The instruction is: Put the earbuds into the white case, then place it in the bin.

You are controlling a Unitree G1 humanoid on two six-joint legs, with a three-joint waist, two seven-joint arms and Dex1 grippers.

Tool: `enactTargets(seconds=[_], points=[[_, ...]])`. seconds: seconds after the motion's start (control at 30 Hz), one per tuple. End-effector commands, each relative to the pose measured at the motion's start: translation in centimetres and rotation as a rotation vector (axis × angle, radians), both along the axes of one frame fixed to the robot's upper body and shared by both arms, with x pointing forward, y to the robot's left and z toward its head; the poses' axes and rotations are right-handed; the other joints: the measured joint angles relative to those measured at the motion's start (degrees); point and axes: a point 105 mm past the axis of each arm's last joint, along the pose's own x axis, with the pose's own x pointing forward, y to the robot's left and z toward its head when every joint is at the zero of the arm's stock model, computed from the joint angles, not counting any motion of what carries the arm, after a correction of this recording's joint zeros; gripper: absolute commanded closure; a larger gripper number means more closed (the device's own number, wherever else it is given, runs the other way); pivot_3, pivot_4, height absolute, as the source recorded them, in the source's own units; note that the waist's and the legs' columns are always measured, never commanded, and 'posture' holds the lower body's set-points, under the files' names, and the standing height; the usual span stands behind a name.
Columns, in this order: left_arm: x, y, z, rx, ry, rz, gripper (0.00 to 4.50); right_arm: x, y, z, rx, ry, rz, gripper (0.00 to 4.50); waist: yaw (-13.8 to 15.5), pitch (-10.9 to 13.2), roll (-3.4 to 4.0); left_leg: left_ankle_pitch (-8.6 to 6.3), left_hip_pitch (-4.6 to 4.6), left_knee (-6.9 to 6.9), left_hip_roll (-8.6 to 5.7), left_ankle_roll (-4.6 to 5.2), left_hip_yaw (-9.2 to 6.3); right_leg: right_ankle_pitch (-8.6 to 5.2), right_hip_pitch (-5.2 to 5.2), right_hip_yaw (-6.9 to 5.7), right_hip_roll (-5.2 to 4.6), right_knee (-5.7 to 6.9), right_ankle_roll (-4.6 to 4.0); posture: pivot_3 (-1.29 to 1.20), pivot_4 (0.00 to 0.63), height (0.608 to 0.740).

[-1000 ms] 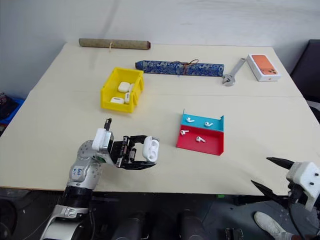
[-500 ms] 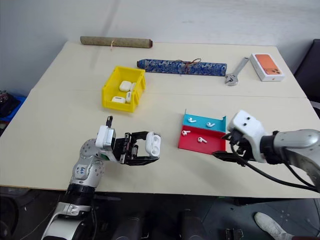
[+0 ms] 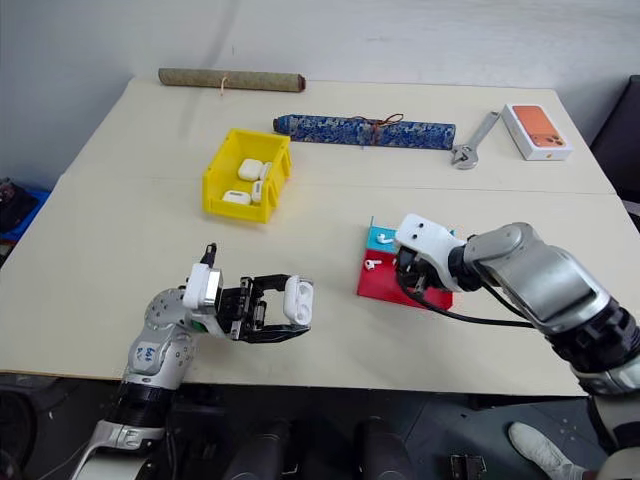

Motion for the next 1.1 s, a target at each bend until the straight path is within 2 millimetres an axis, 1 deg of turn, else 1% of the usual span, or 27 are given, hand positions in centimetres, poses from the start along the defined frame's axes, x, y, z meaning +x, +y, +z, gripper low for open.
enactTargets(seconds=[0.03,0.1,0.2,0.23,0.3,0.33,0.57,0.67,0.8,1.07,1.1], points=[[-0.5,0.0,0.6,-0.007,-0.036,-0.002,1.69,-0.1,0.6,0.8,-0.017,-0.018,0.061,3.69,0.0,0.0,0.0,0.0,0.0,0.0,0.0,0.0,0.0,0.0,0.0,0.0,0.0,0.0,0.0,0.0,0.15,0.74],[-0.5,0.1,0.5,-0.006,-0.035,0.004,1.69,-0.1,0.8,1.2,-0.017,-0.026,0.068,3.69,0.0,0.0,0.0,0.0,0.0,0.01,0.0,0.0,0.0,0.0,0.0,0.0,0.0,0.0,0.0,0.0,0.15,0.74],[-0.4,0.1,0.4,-0.007,-0.032,0.01,1.69,0.0,0.7,1.3,-0.014,-0.02,0.058,3.14,0.0,0.0,0.0,0.0,0.0,0.03,0.0,0.01,0.0,0.0,0.0,0.0,-0.01,0.03,0.0,0.0,0.15,0.74],[-0.4,0.1,0.4,-0.007,-0.032,0.012,1.69,0.2,0.7,1.3,-0.006,-0.023,0.046,2.84,0.0,0.0,0.0,0.0,0.0,0.03,0.0,0.01,0.0,0.0,0.0,0.0,-0.01,0.03,0.0,0.0,0.15,0.74],[-0.4,0.1,0.4,-0.007,-0.031,0.014,1.69,0.6,0.7,1.2,-0.008,-0.027,0.033,2.09,-0.2,0.0,0.0,0.0,0.01,0.03,0.0,0.01,0.0,0.0,0.0,0.0,0.0,0.04,0.0,0.0,0.15,0.74],[-0.4,0.1,0.3,-0.007,-0.031,0.015,1.69,0.8,0.6,1.2,-0.009,-0.03,0.025,1.83,-0.2,0.0,0.0,0.0,0.01,0.04,0.0,0.0,0.0,0.0,0.0,0.0,-0.01,0.05,0.0,0.0,0.15,0.74],[-0.3,0.1,0.2,-0.006,-0.031,0.019,1.69,1.6,0.4,0.3,-0.044,-0.013,0.008,1.83,-0.7,0.0,0.0,0.0,0.01,0.05,0.0,0.0,0.0,0.0,0.0,0.0,0.0,0.08,0.0,0.0,0.15,0.74],[-0.3,0.1,0.1,-0.005,-0.031,0.021,1.69,1.7,0.4,0.0,-0.058,-0.003,0.009,1.83,-1.1,0.0,0.0,0.0,0.01,0.06,0.0,0.0,0.0,0.0,0.0,0.0,-0.01,0.09,0.0,0.0,0.15,0.74],[-0.4,0.2,-0.1,-0.005,-0.028,0.026,1.69,1.5,0.5,-0.4,-0.066,0.013,0.019,1.83,-1.2,0.0,0.0,0.0,0.01,0.06,0.0,0.0,0.0,0.0,0.0,0.0,-0.01,0.09,0.0,0.0,0.15,0.74],[-0.4,0.2,-0.3,-0.007,-0.025,0.03,1.69,1.8,0.5,-1.1,-0.062,0.014,-0.001,1.83,-1.2,0.0,0.0,0.0,0.01,0.07,0.0,0.0,0.0,0.0,0.0,0.0,-0.01,0.12,0.0,0.0,0.15,0.74],[-0.4,0.2,-0.3,-0.007,-0.024,0.03,1.69,1.8,0.5,-1.2,-0.06,0.018,0.0,2.0,-1.2,0.0,0.0,0.0,0.01,0.07,0.0,0.0,0.0,0.0,0.0,0.0,-0.01,0.12,0.0,0.0,0.15,0.74]])
